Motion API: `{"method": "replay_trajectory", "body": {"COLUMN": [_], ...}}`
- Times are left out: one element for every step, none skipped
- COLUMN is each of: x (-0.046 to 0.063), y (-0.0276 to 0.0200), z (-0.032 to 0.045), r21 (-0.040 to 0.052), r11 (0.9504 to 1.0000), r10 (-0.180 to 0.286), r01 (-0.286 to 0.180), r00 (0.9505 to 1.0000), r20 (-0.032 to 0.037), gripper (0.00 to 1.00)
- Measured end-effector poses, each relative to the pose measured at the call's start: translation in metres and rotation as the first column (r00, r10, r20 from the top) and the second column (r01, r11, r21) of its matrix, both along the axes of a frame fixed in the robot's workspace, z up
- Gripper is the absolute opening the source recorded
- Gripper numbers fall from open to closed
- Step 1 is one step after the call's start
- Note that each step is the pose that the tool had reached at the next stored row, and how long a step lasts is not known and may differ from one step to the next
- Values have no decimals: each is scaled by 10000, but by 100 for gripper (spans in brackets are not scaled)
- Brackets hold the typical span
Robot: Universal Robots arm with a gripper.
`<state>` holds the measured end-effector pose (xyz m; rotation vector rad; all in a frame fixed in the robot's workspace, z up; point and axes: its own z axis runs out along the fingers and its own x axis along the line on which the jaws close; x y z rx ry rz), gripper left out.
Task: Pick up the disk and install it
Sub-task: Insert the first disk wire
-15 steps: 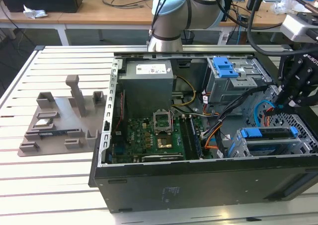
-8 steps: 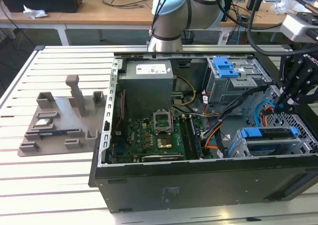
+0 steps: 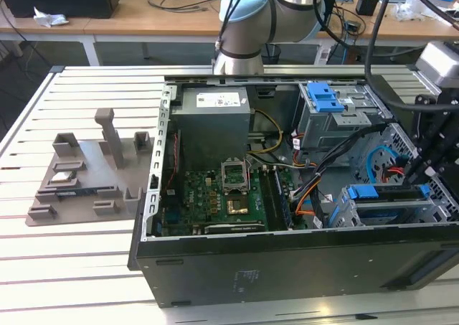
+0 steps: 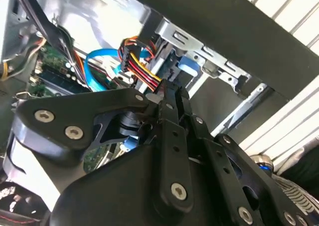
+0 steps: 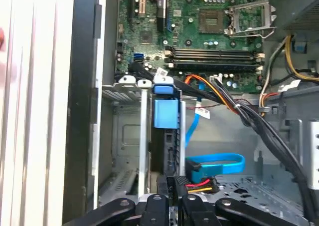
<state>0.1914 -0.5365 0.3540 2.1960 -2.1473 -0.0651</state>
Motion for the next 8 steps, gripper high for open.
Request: {"method": "replay_trajectory", "body": {"x": [-2, -6, -12, -17, -20, -20, -21, -21], "y": [0, 0, 0, 0, 3, 9, 18, 27], "z": [-10, -22, -35, -43, -52, -58, -66, -70], "r21": [0, -2, -1, -1, -2, -1, 0, -1], "r11": [10000, 10000, 10000, 10000, 10000, 10000, 10000, 10000], "r10": [1, 1, 1, 1, 2, 3, 1, 0], "r01": [-1, -1, -1, -1, -2, -3, -1, 0], "r00": [10000, 10000, 10000, 10000, 10000, 10000, 10000, 10000], "r20": [0, 0, 0, 0, 0, 0, 0, 0], "gripper": [17, 17, 17, 17, 17, 17, 17, 17]}}
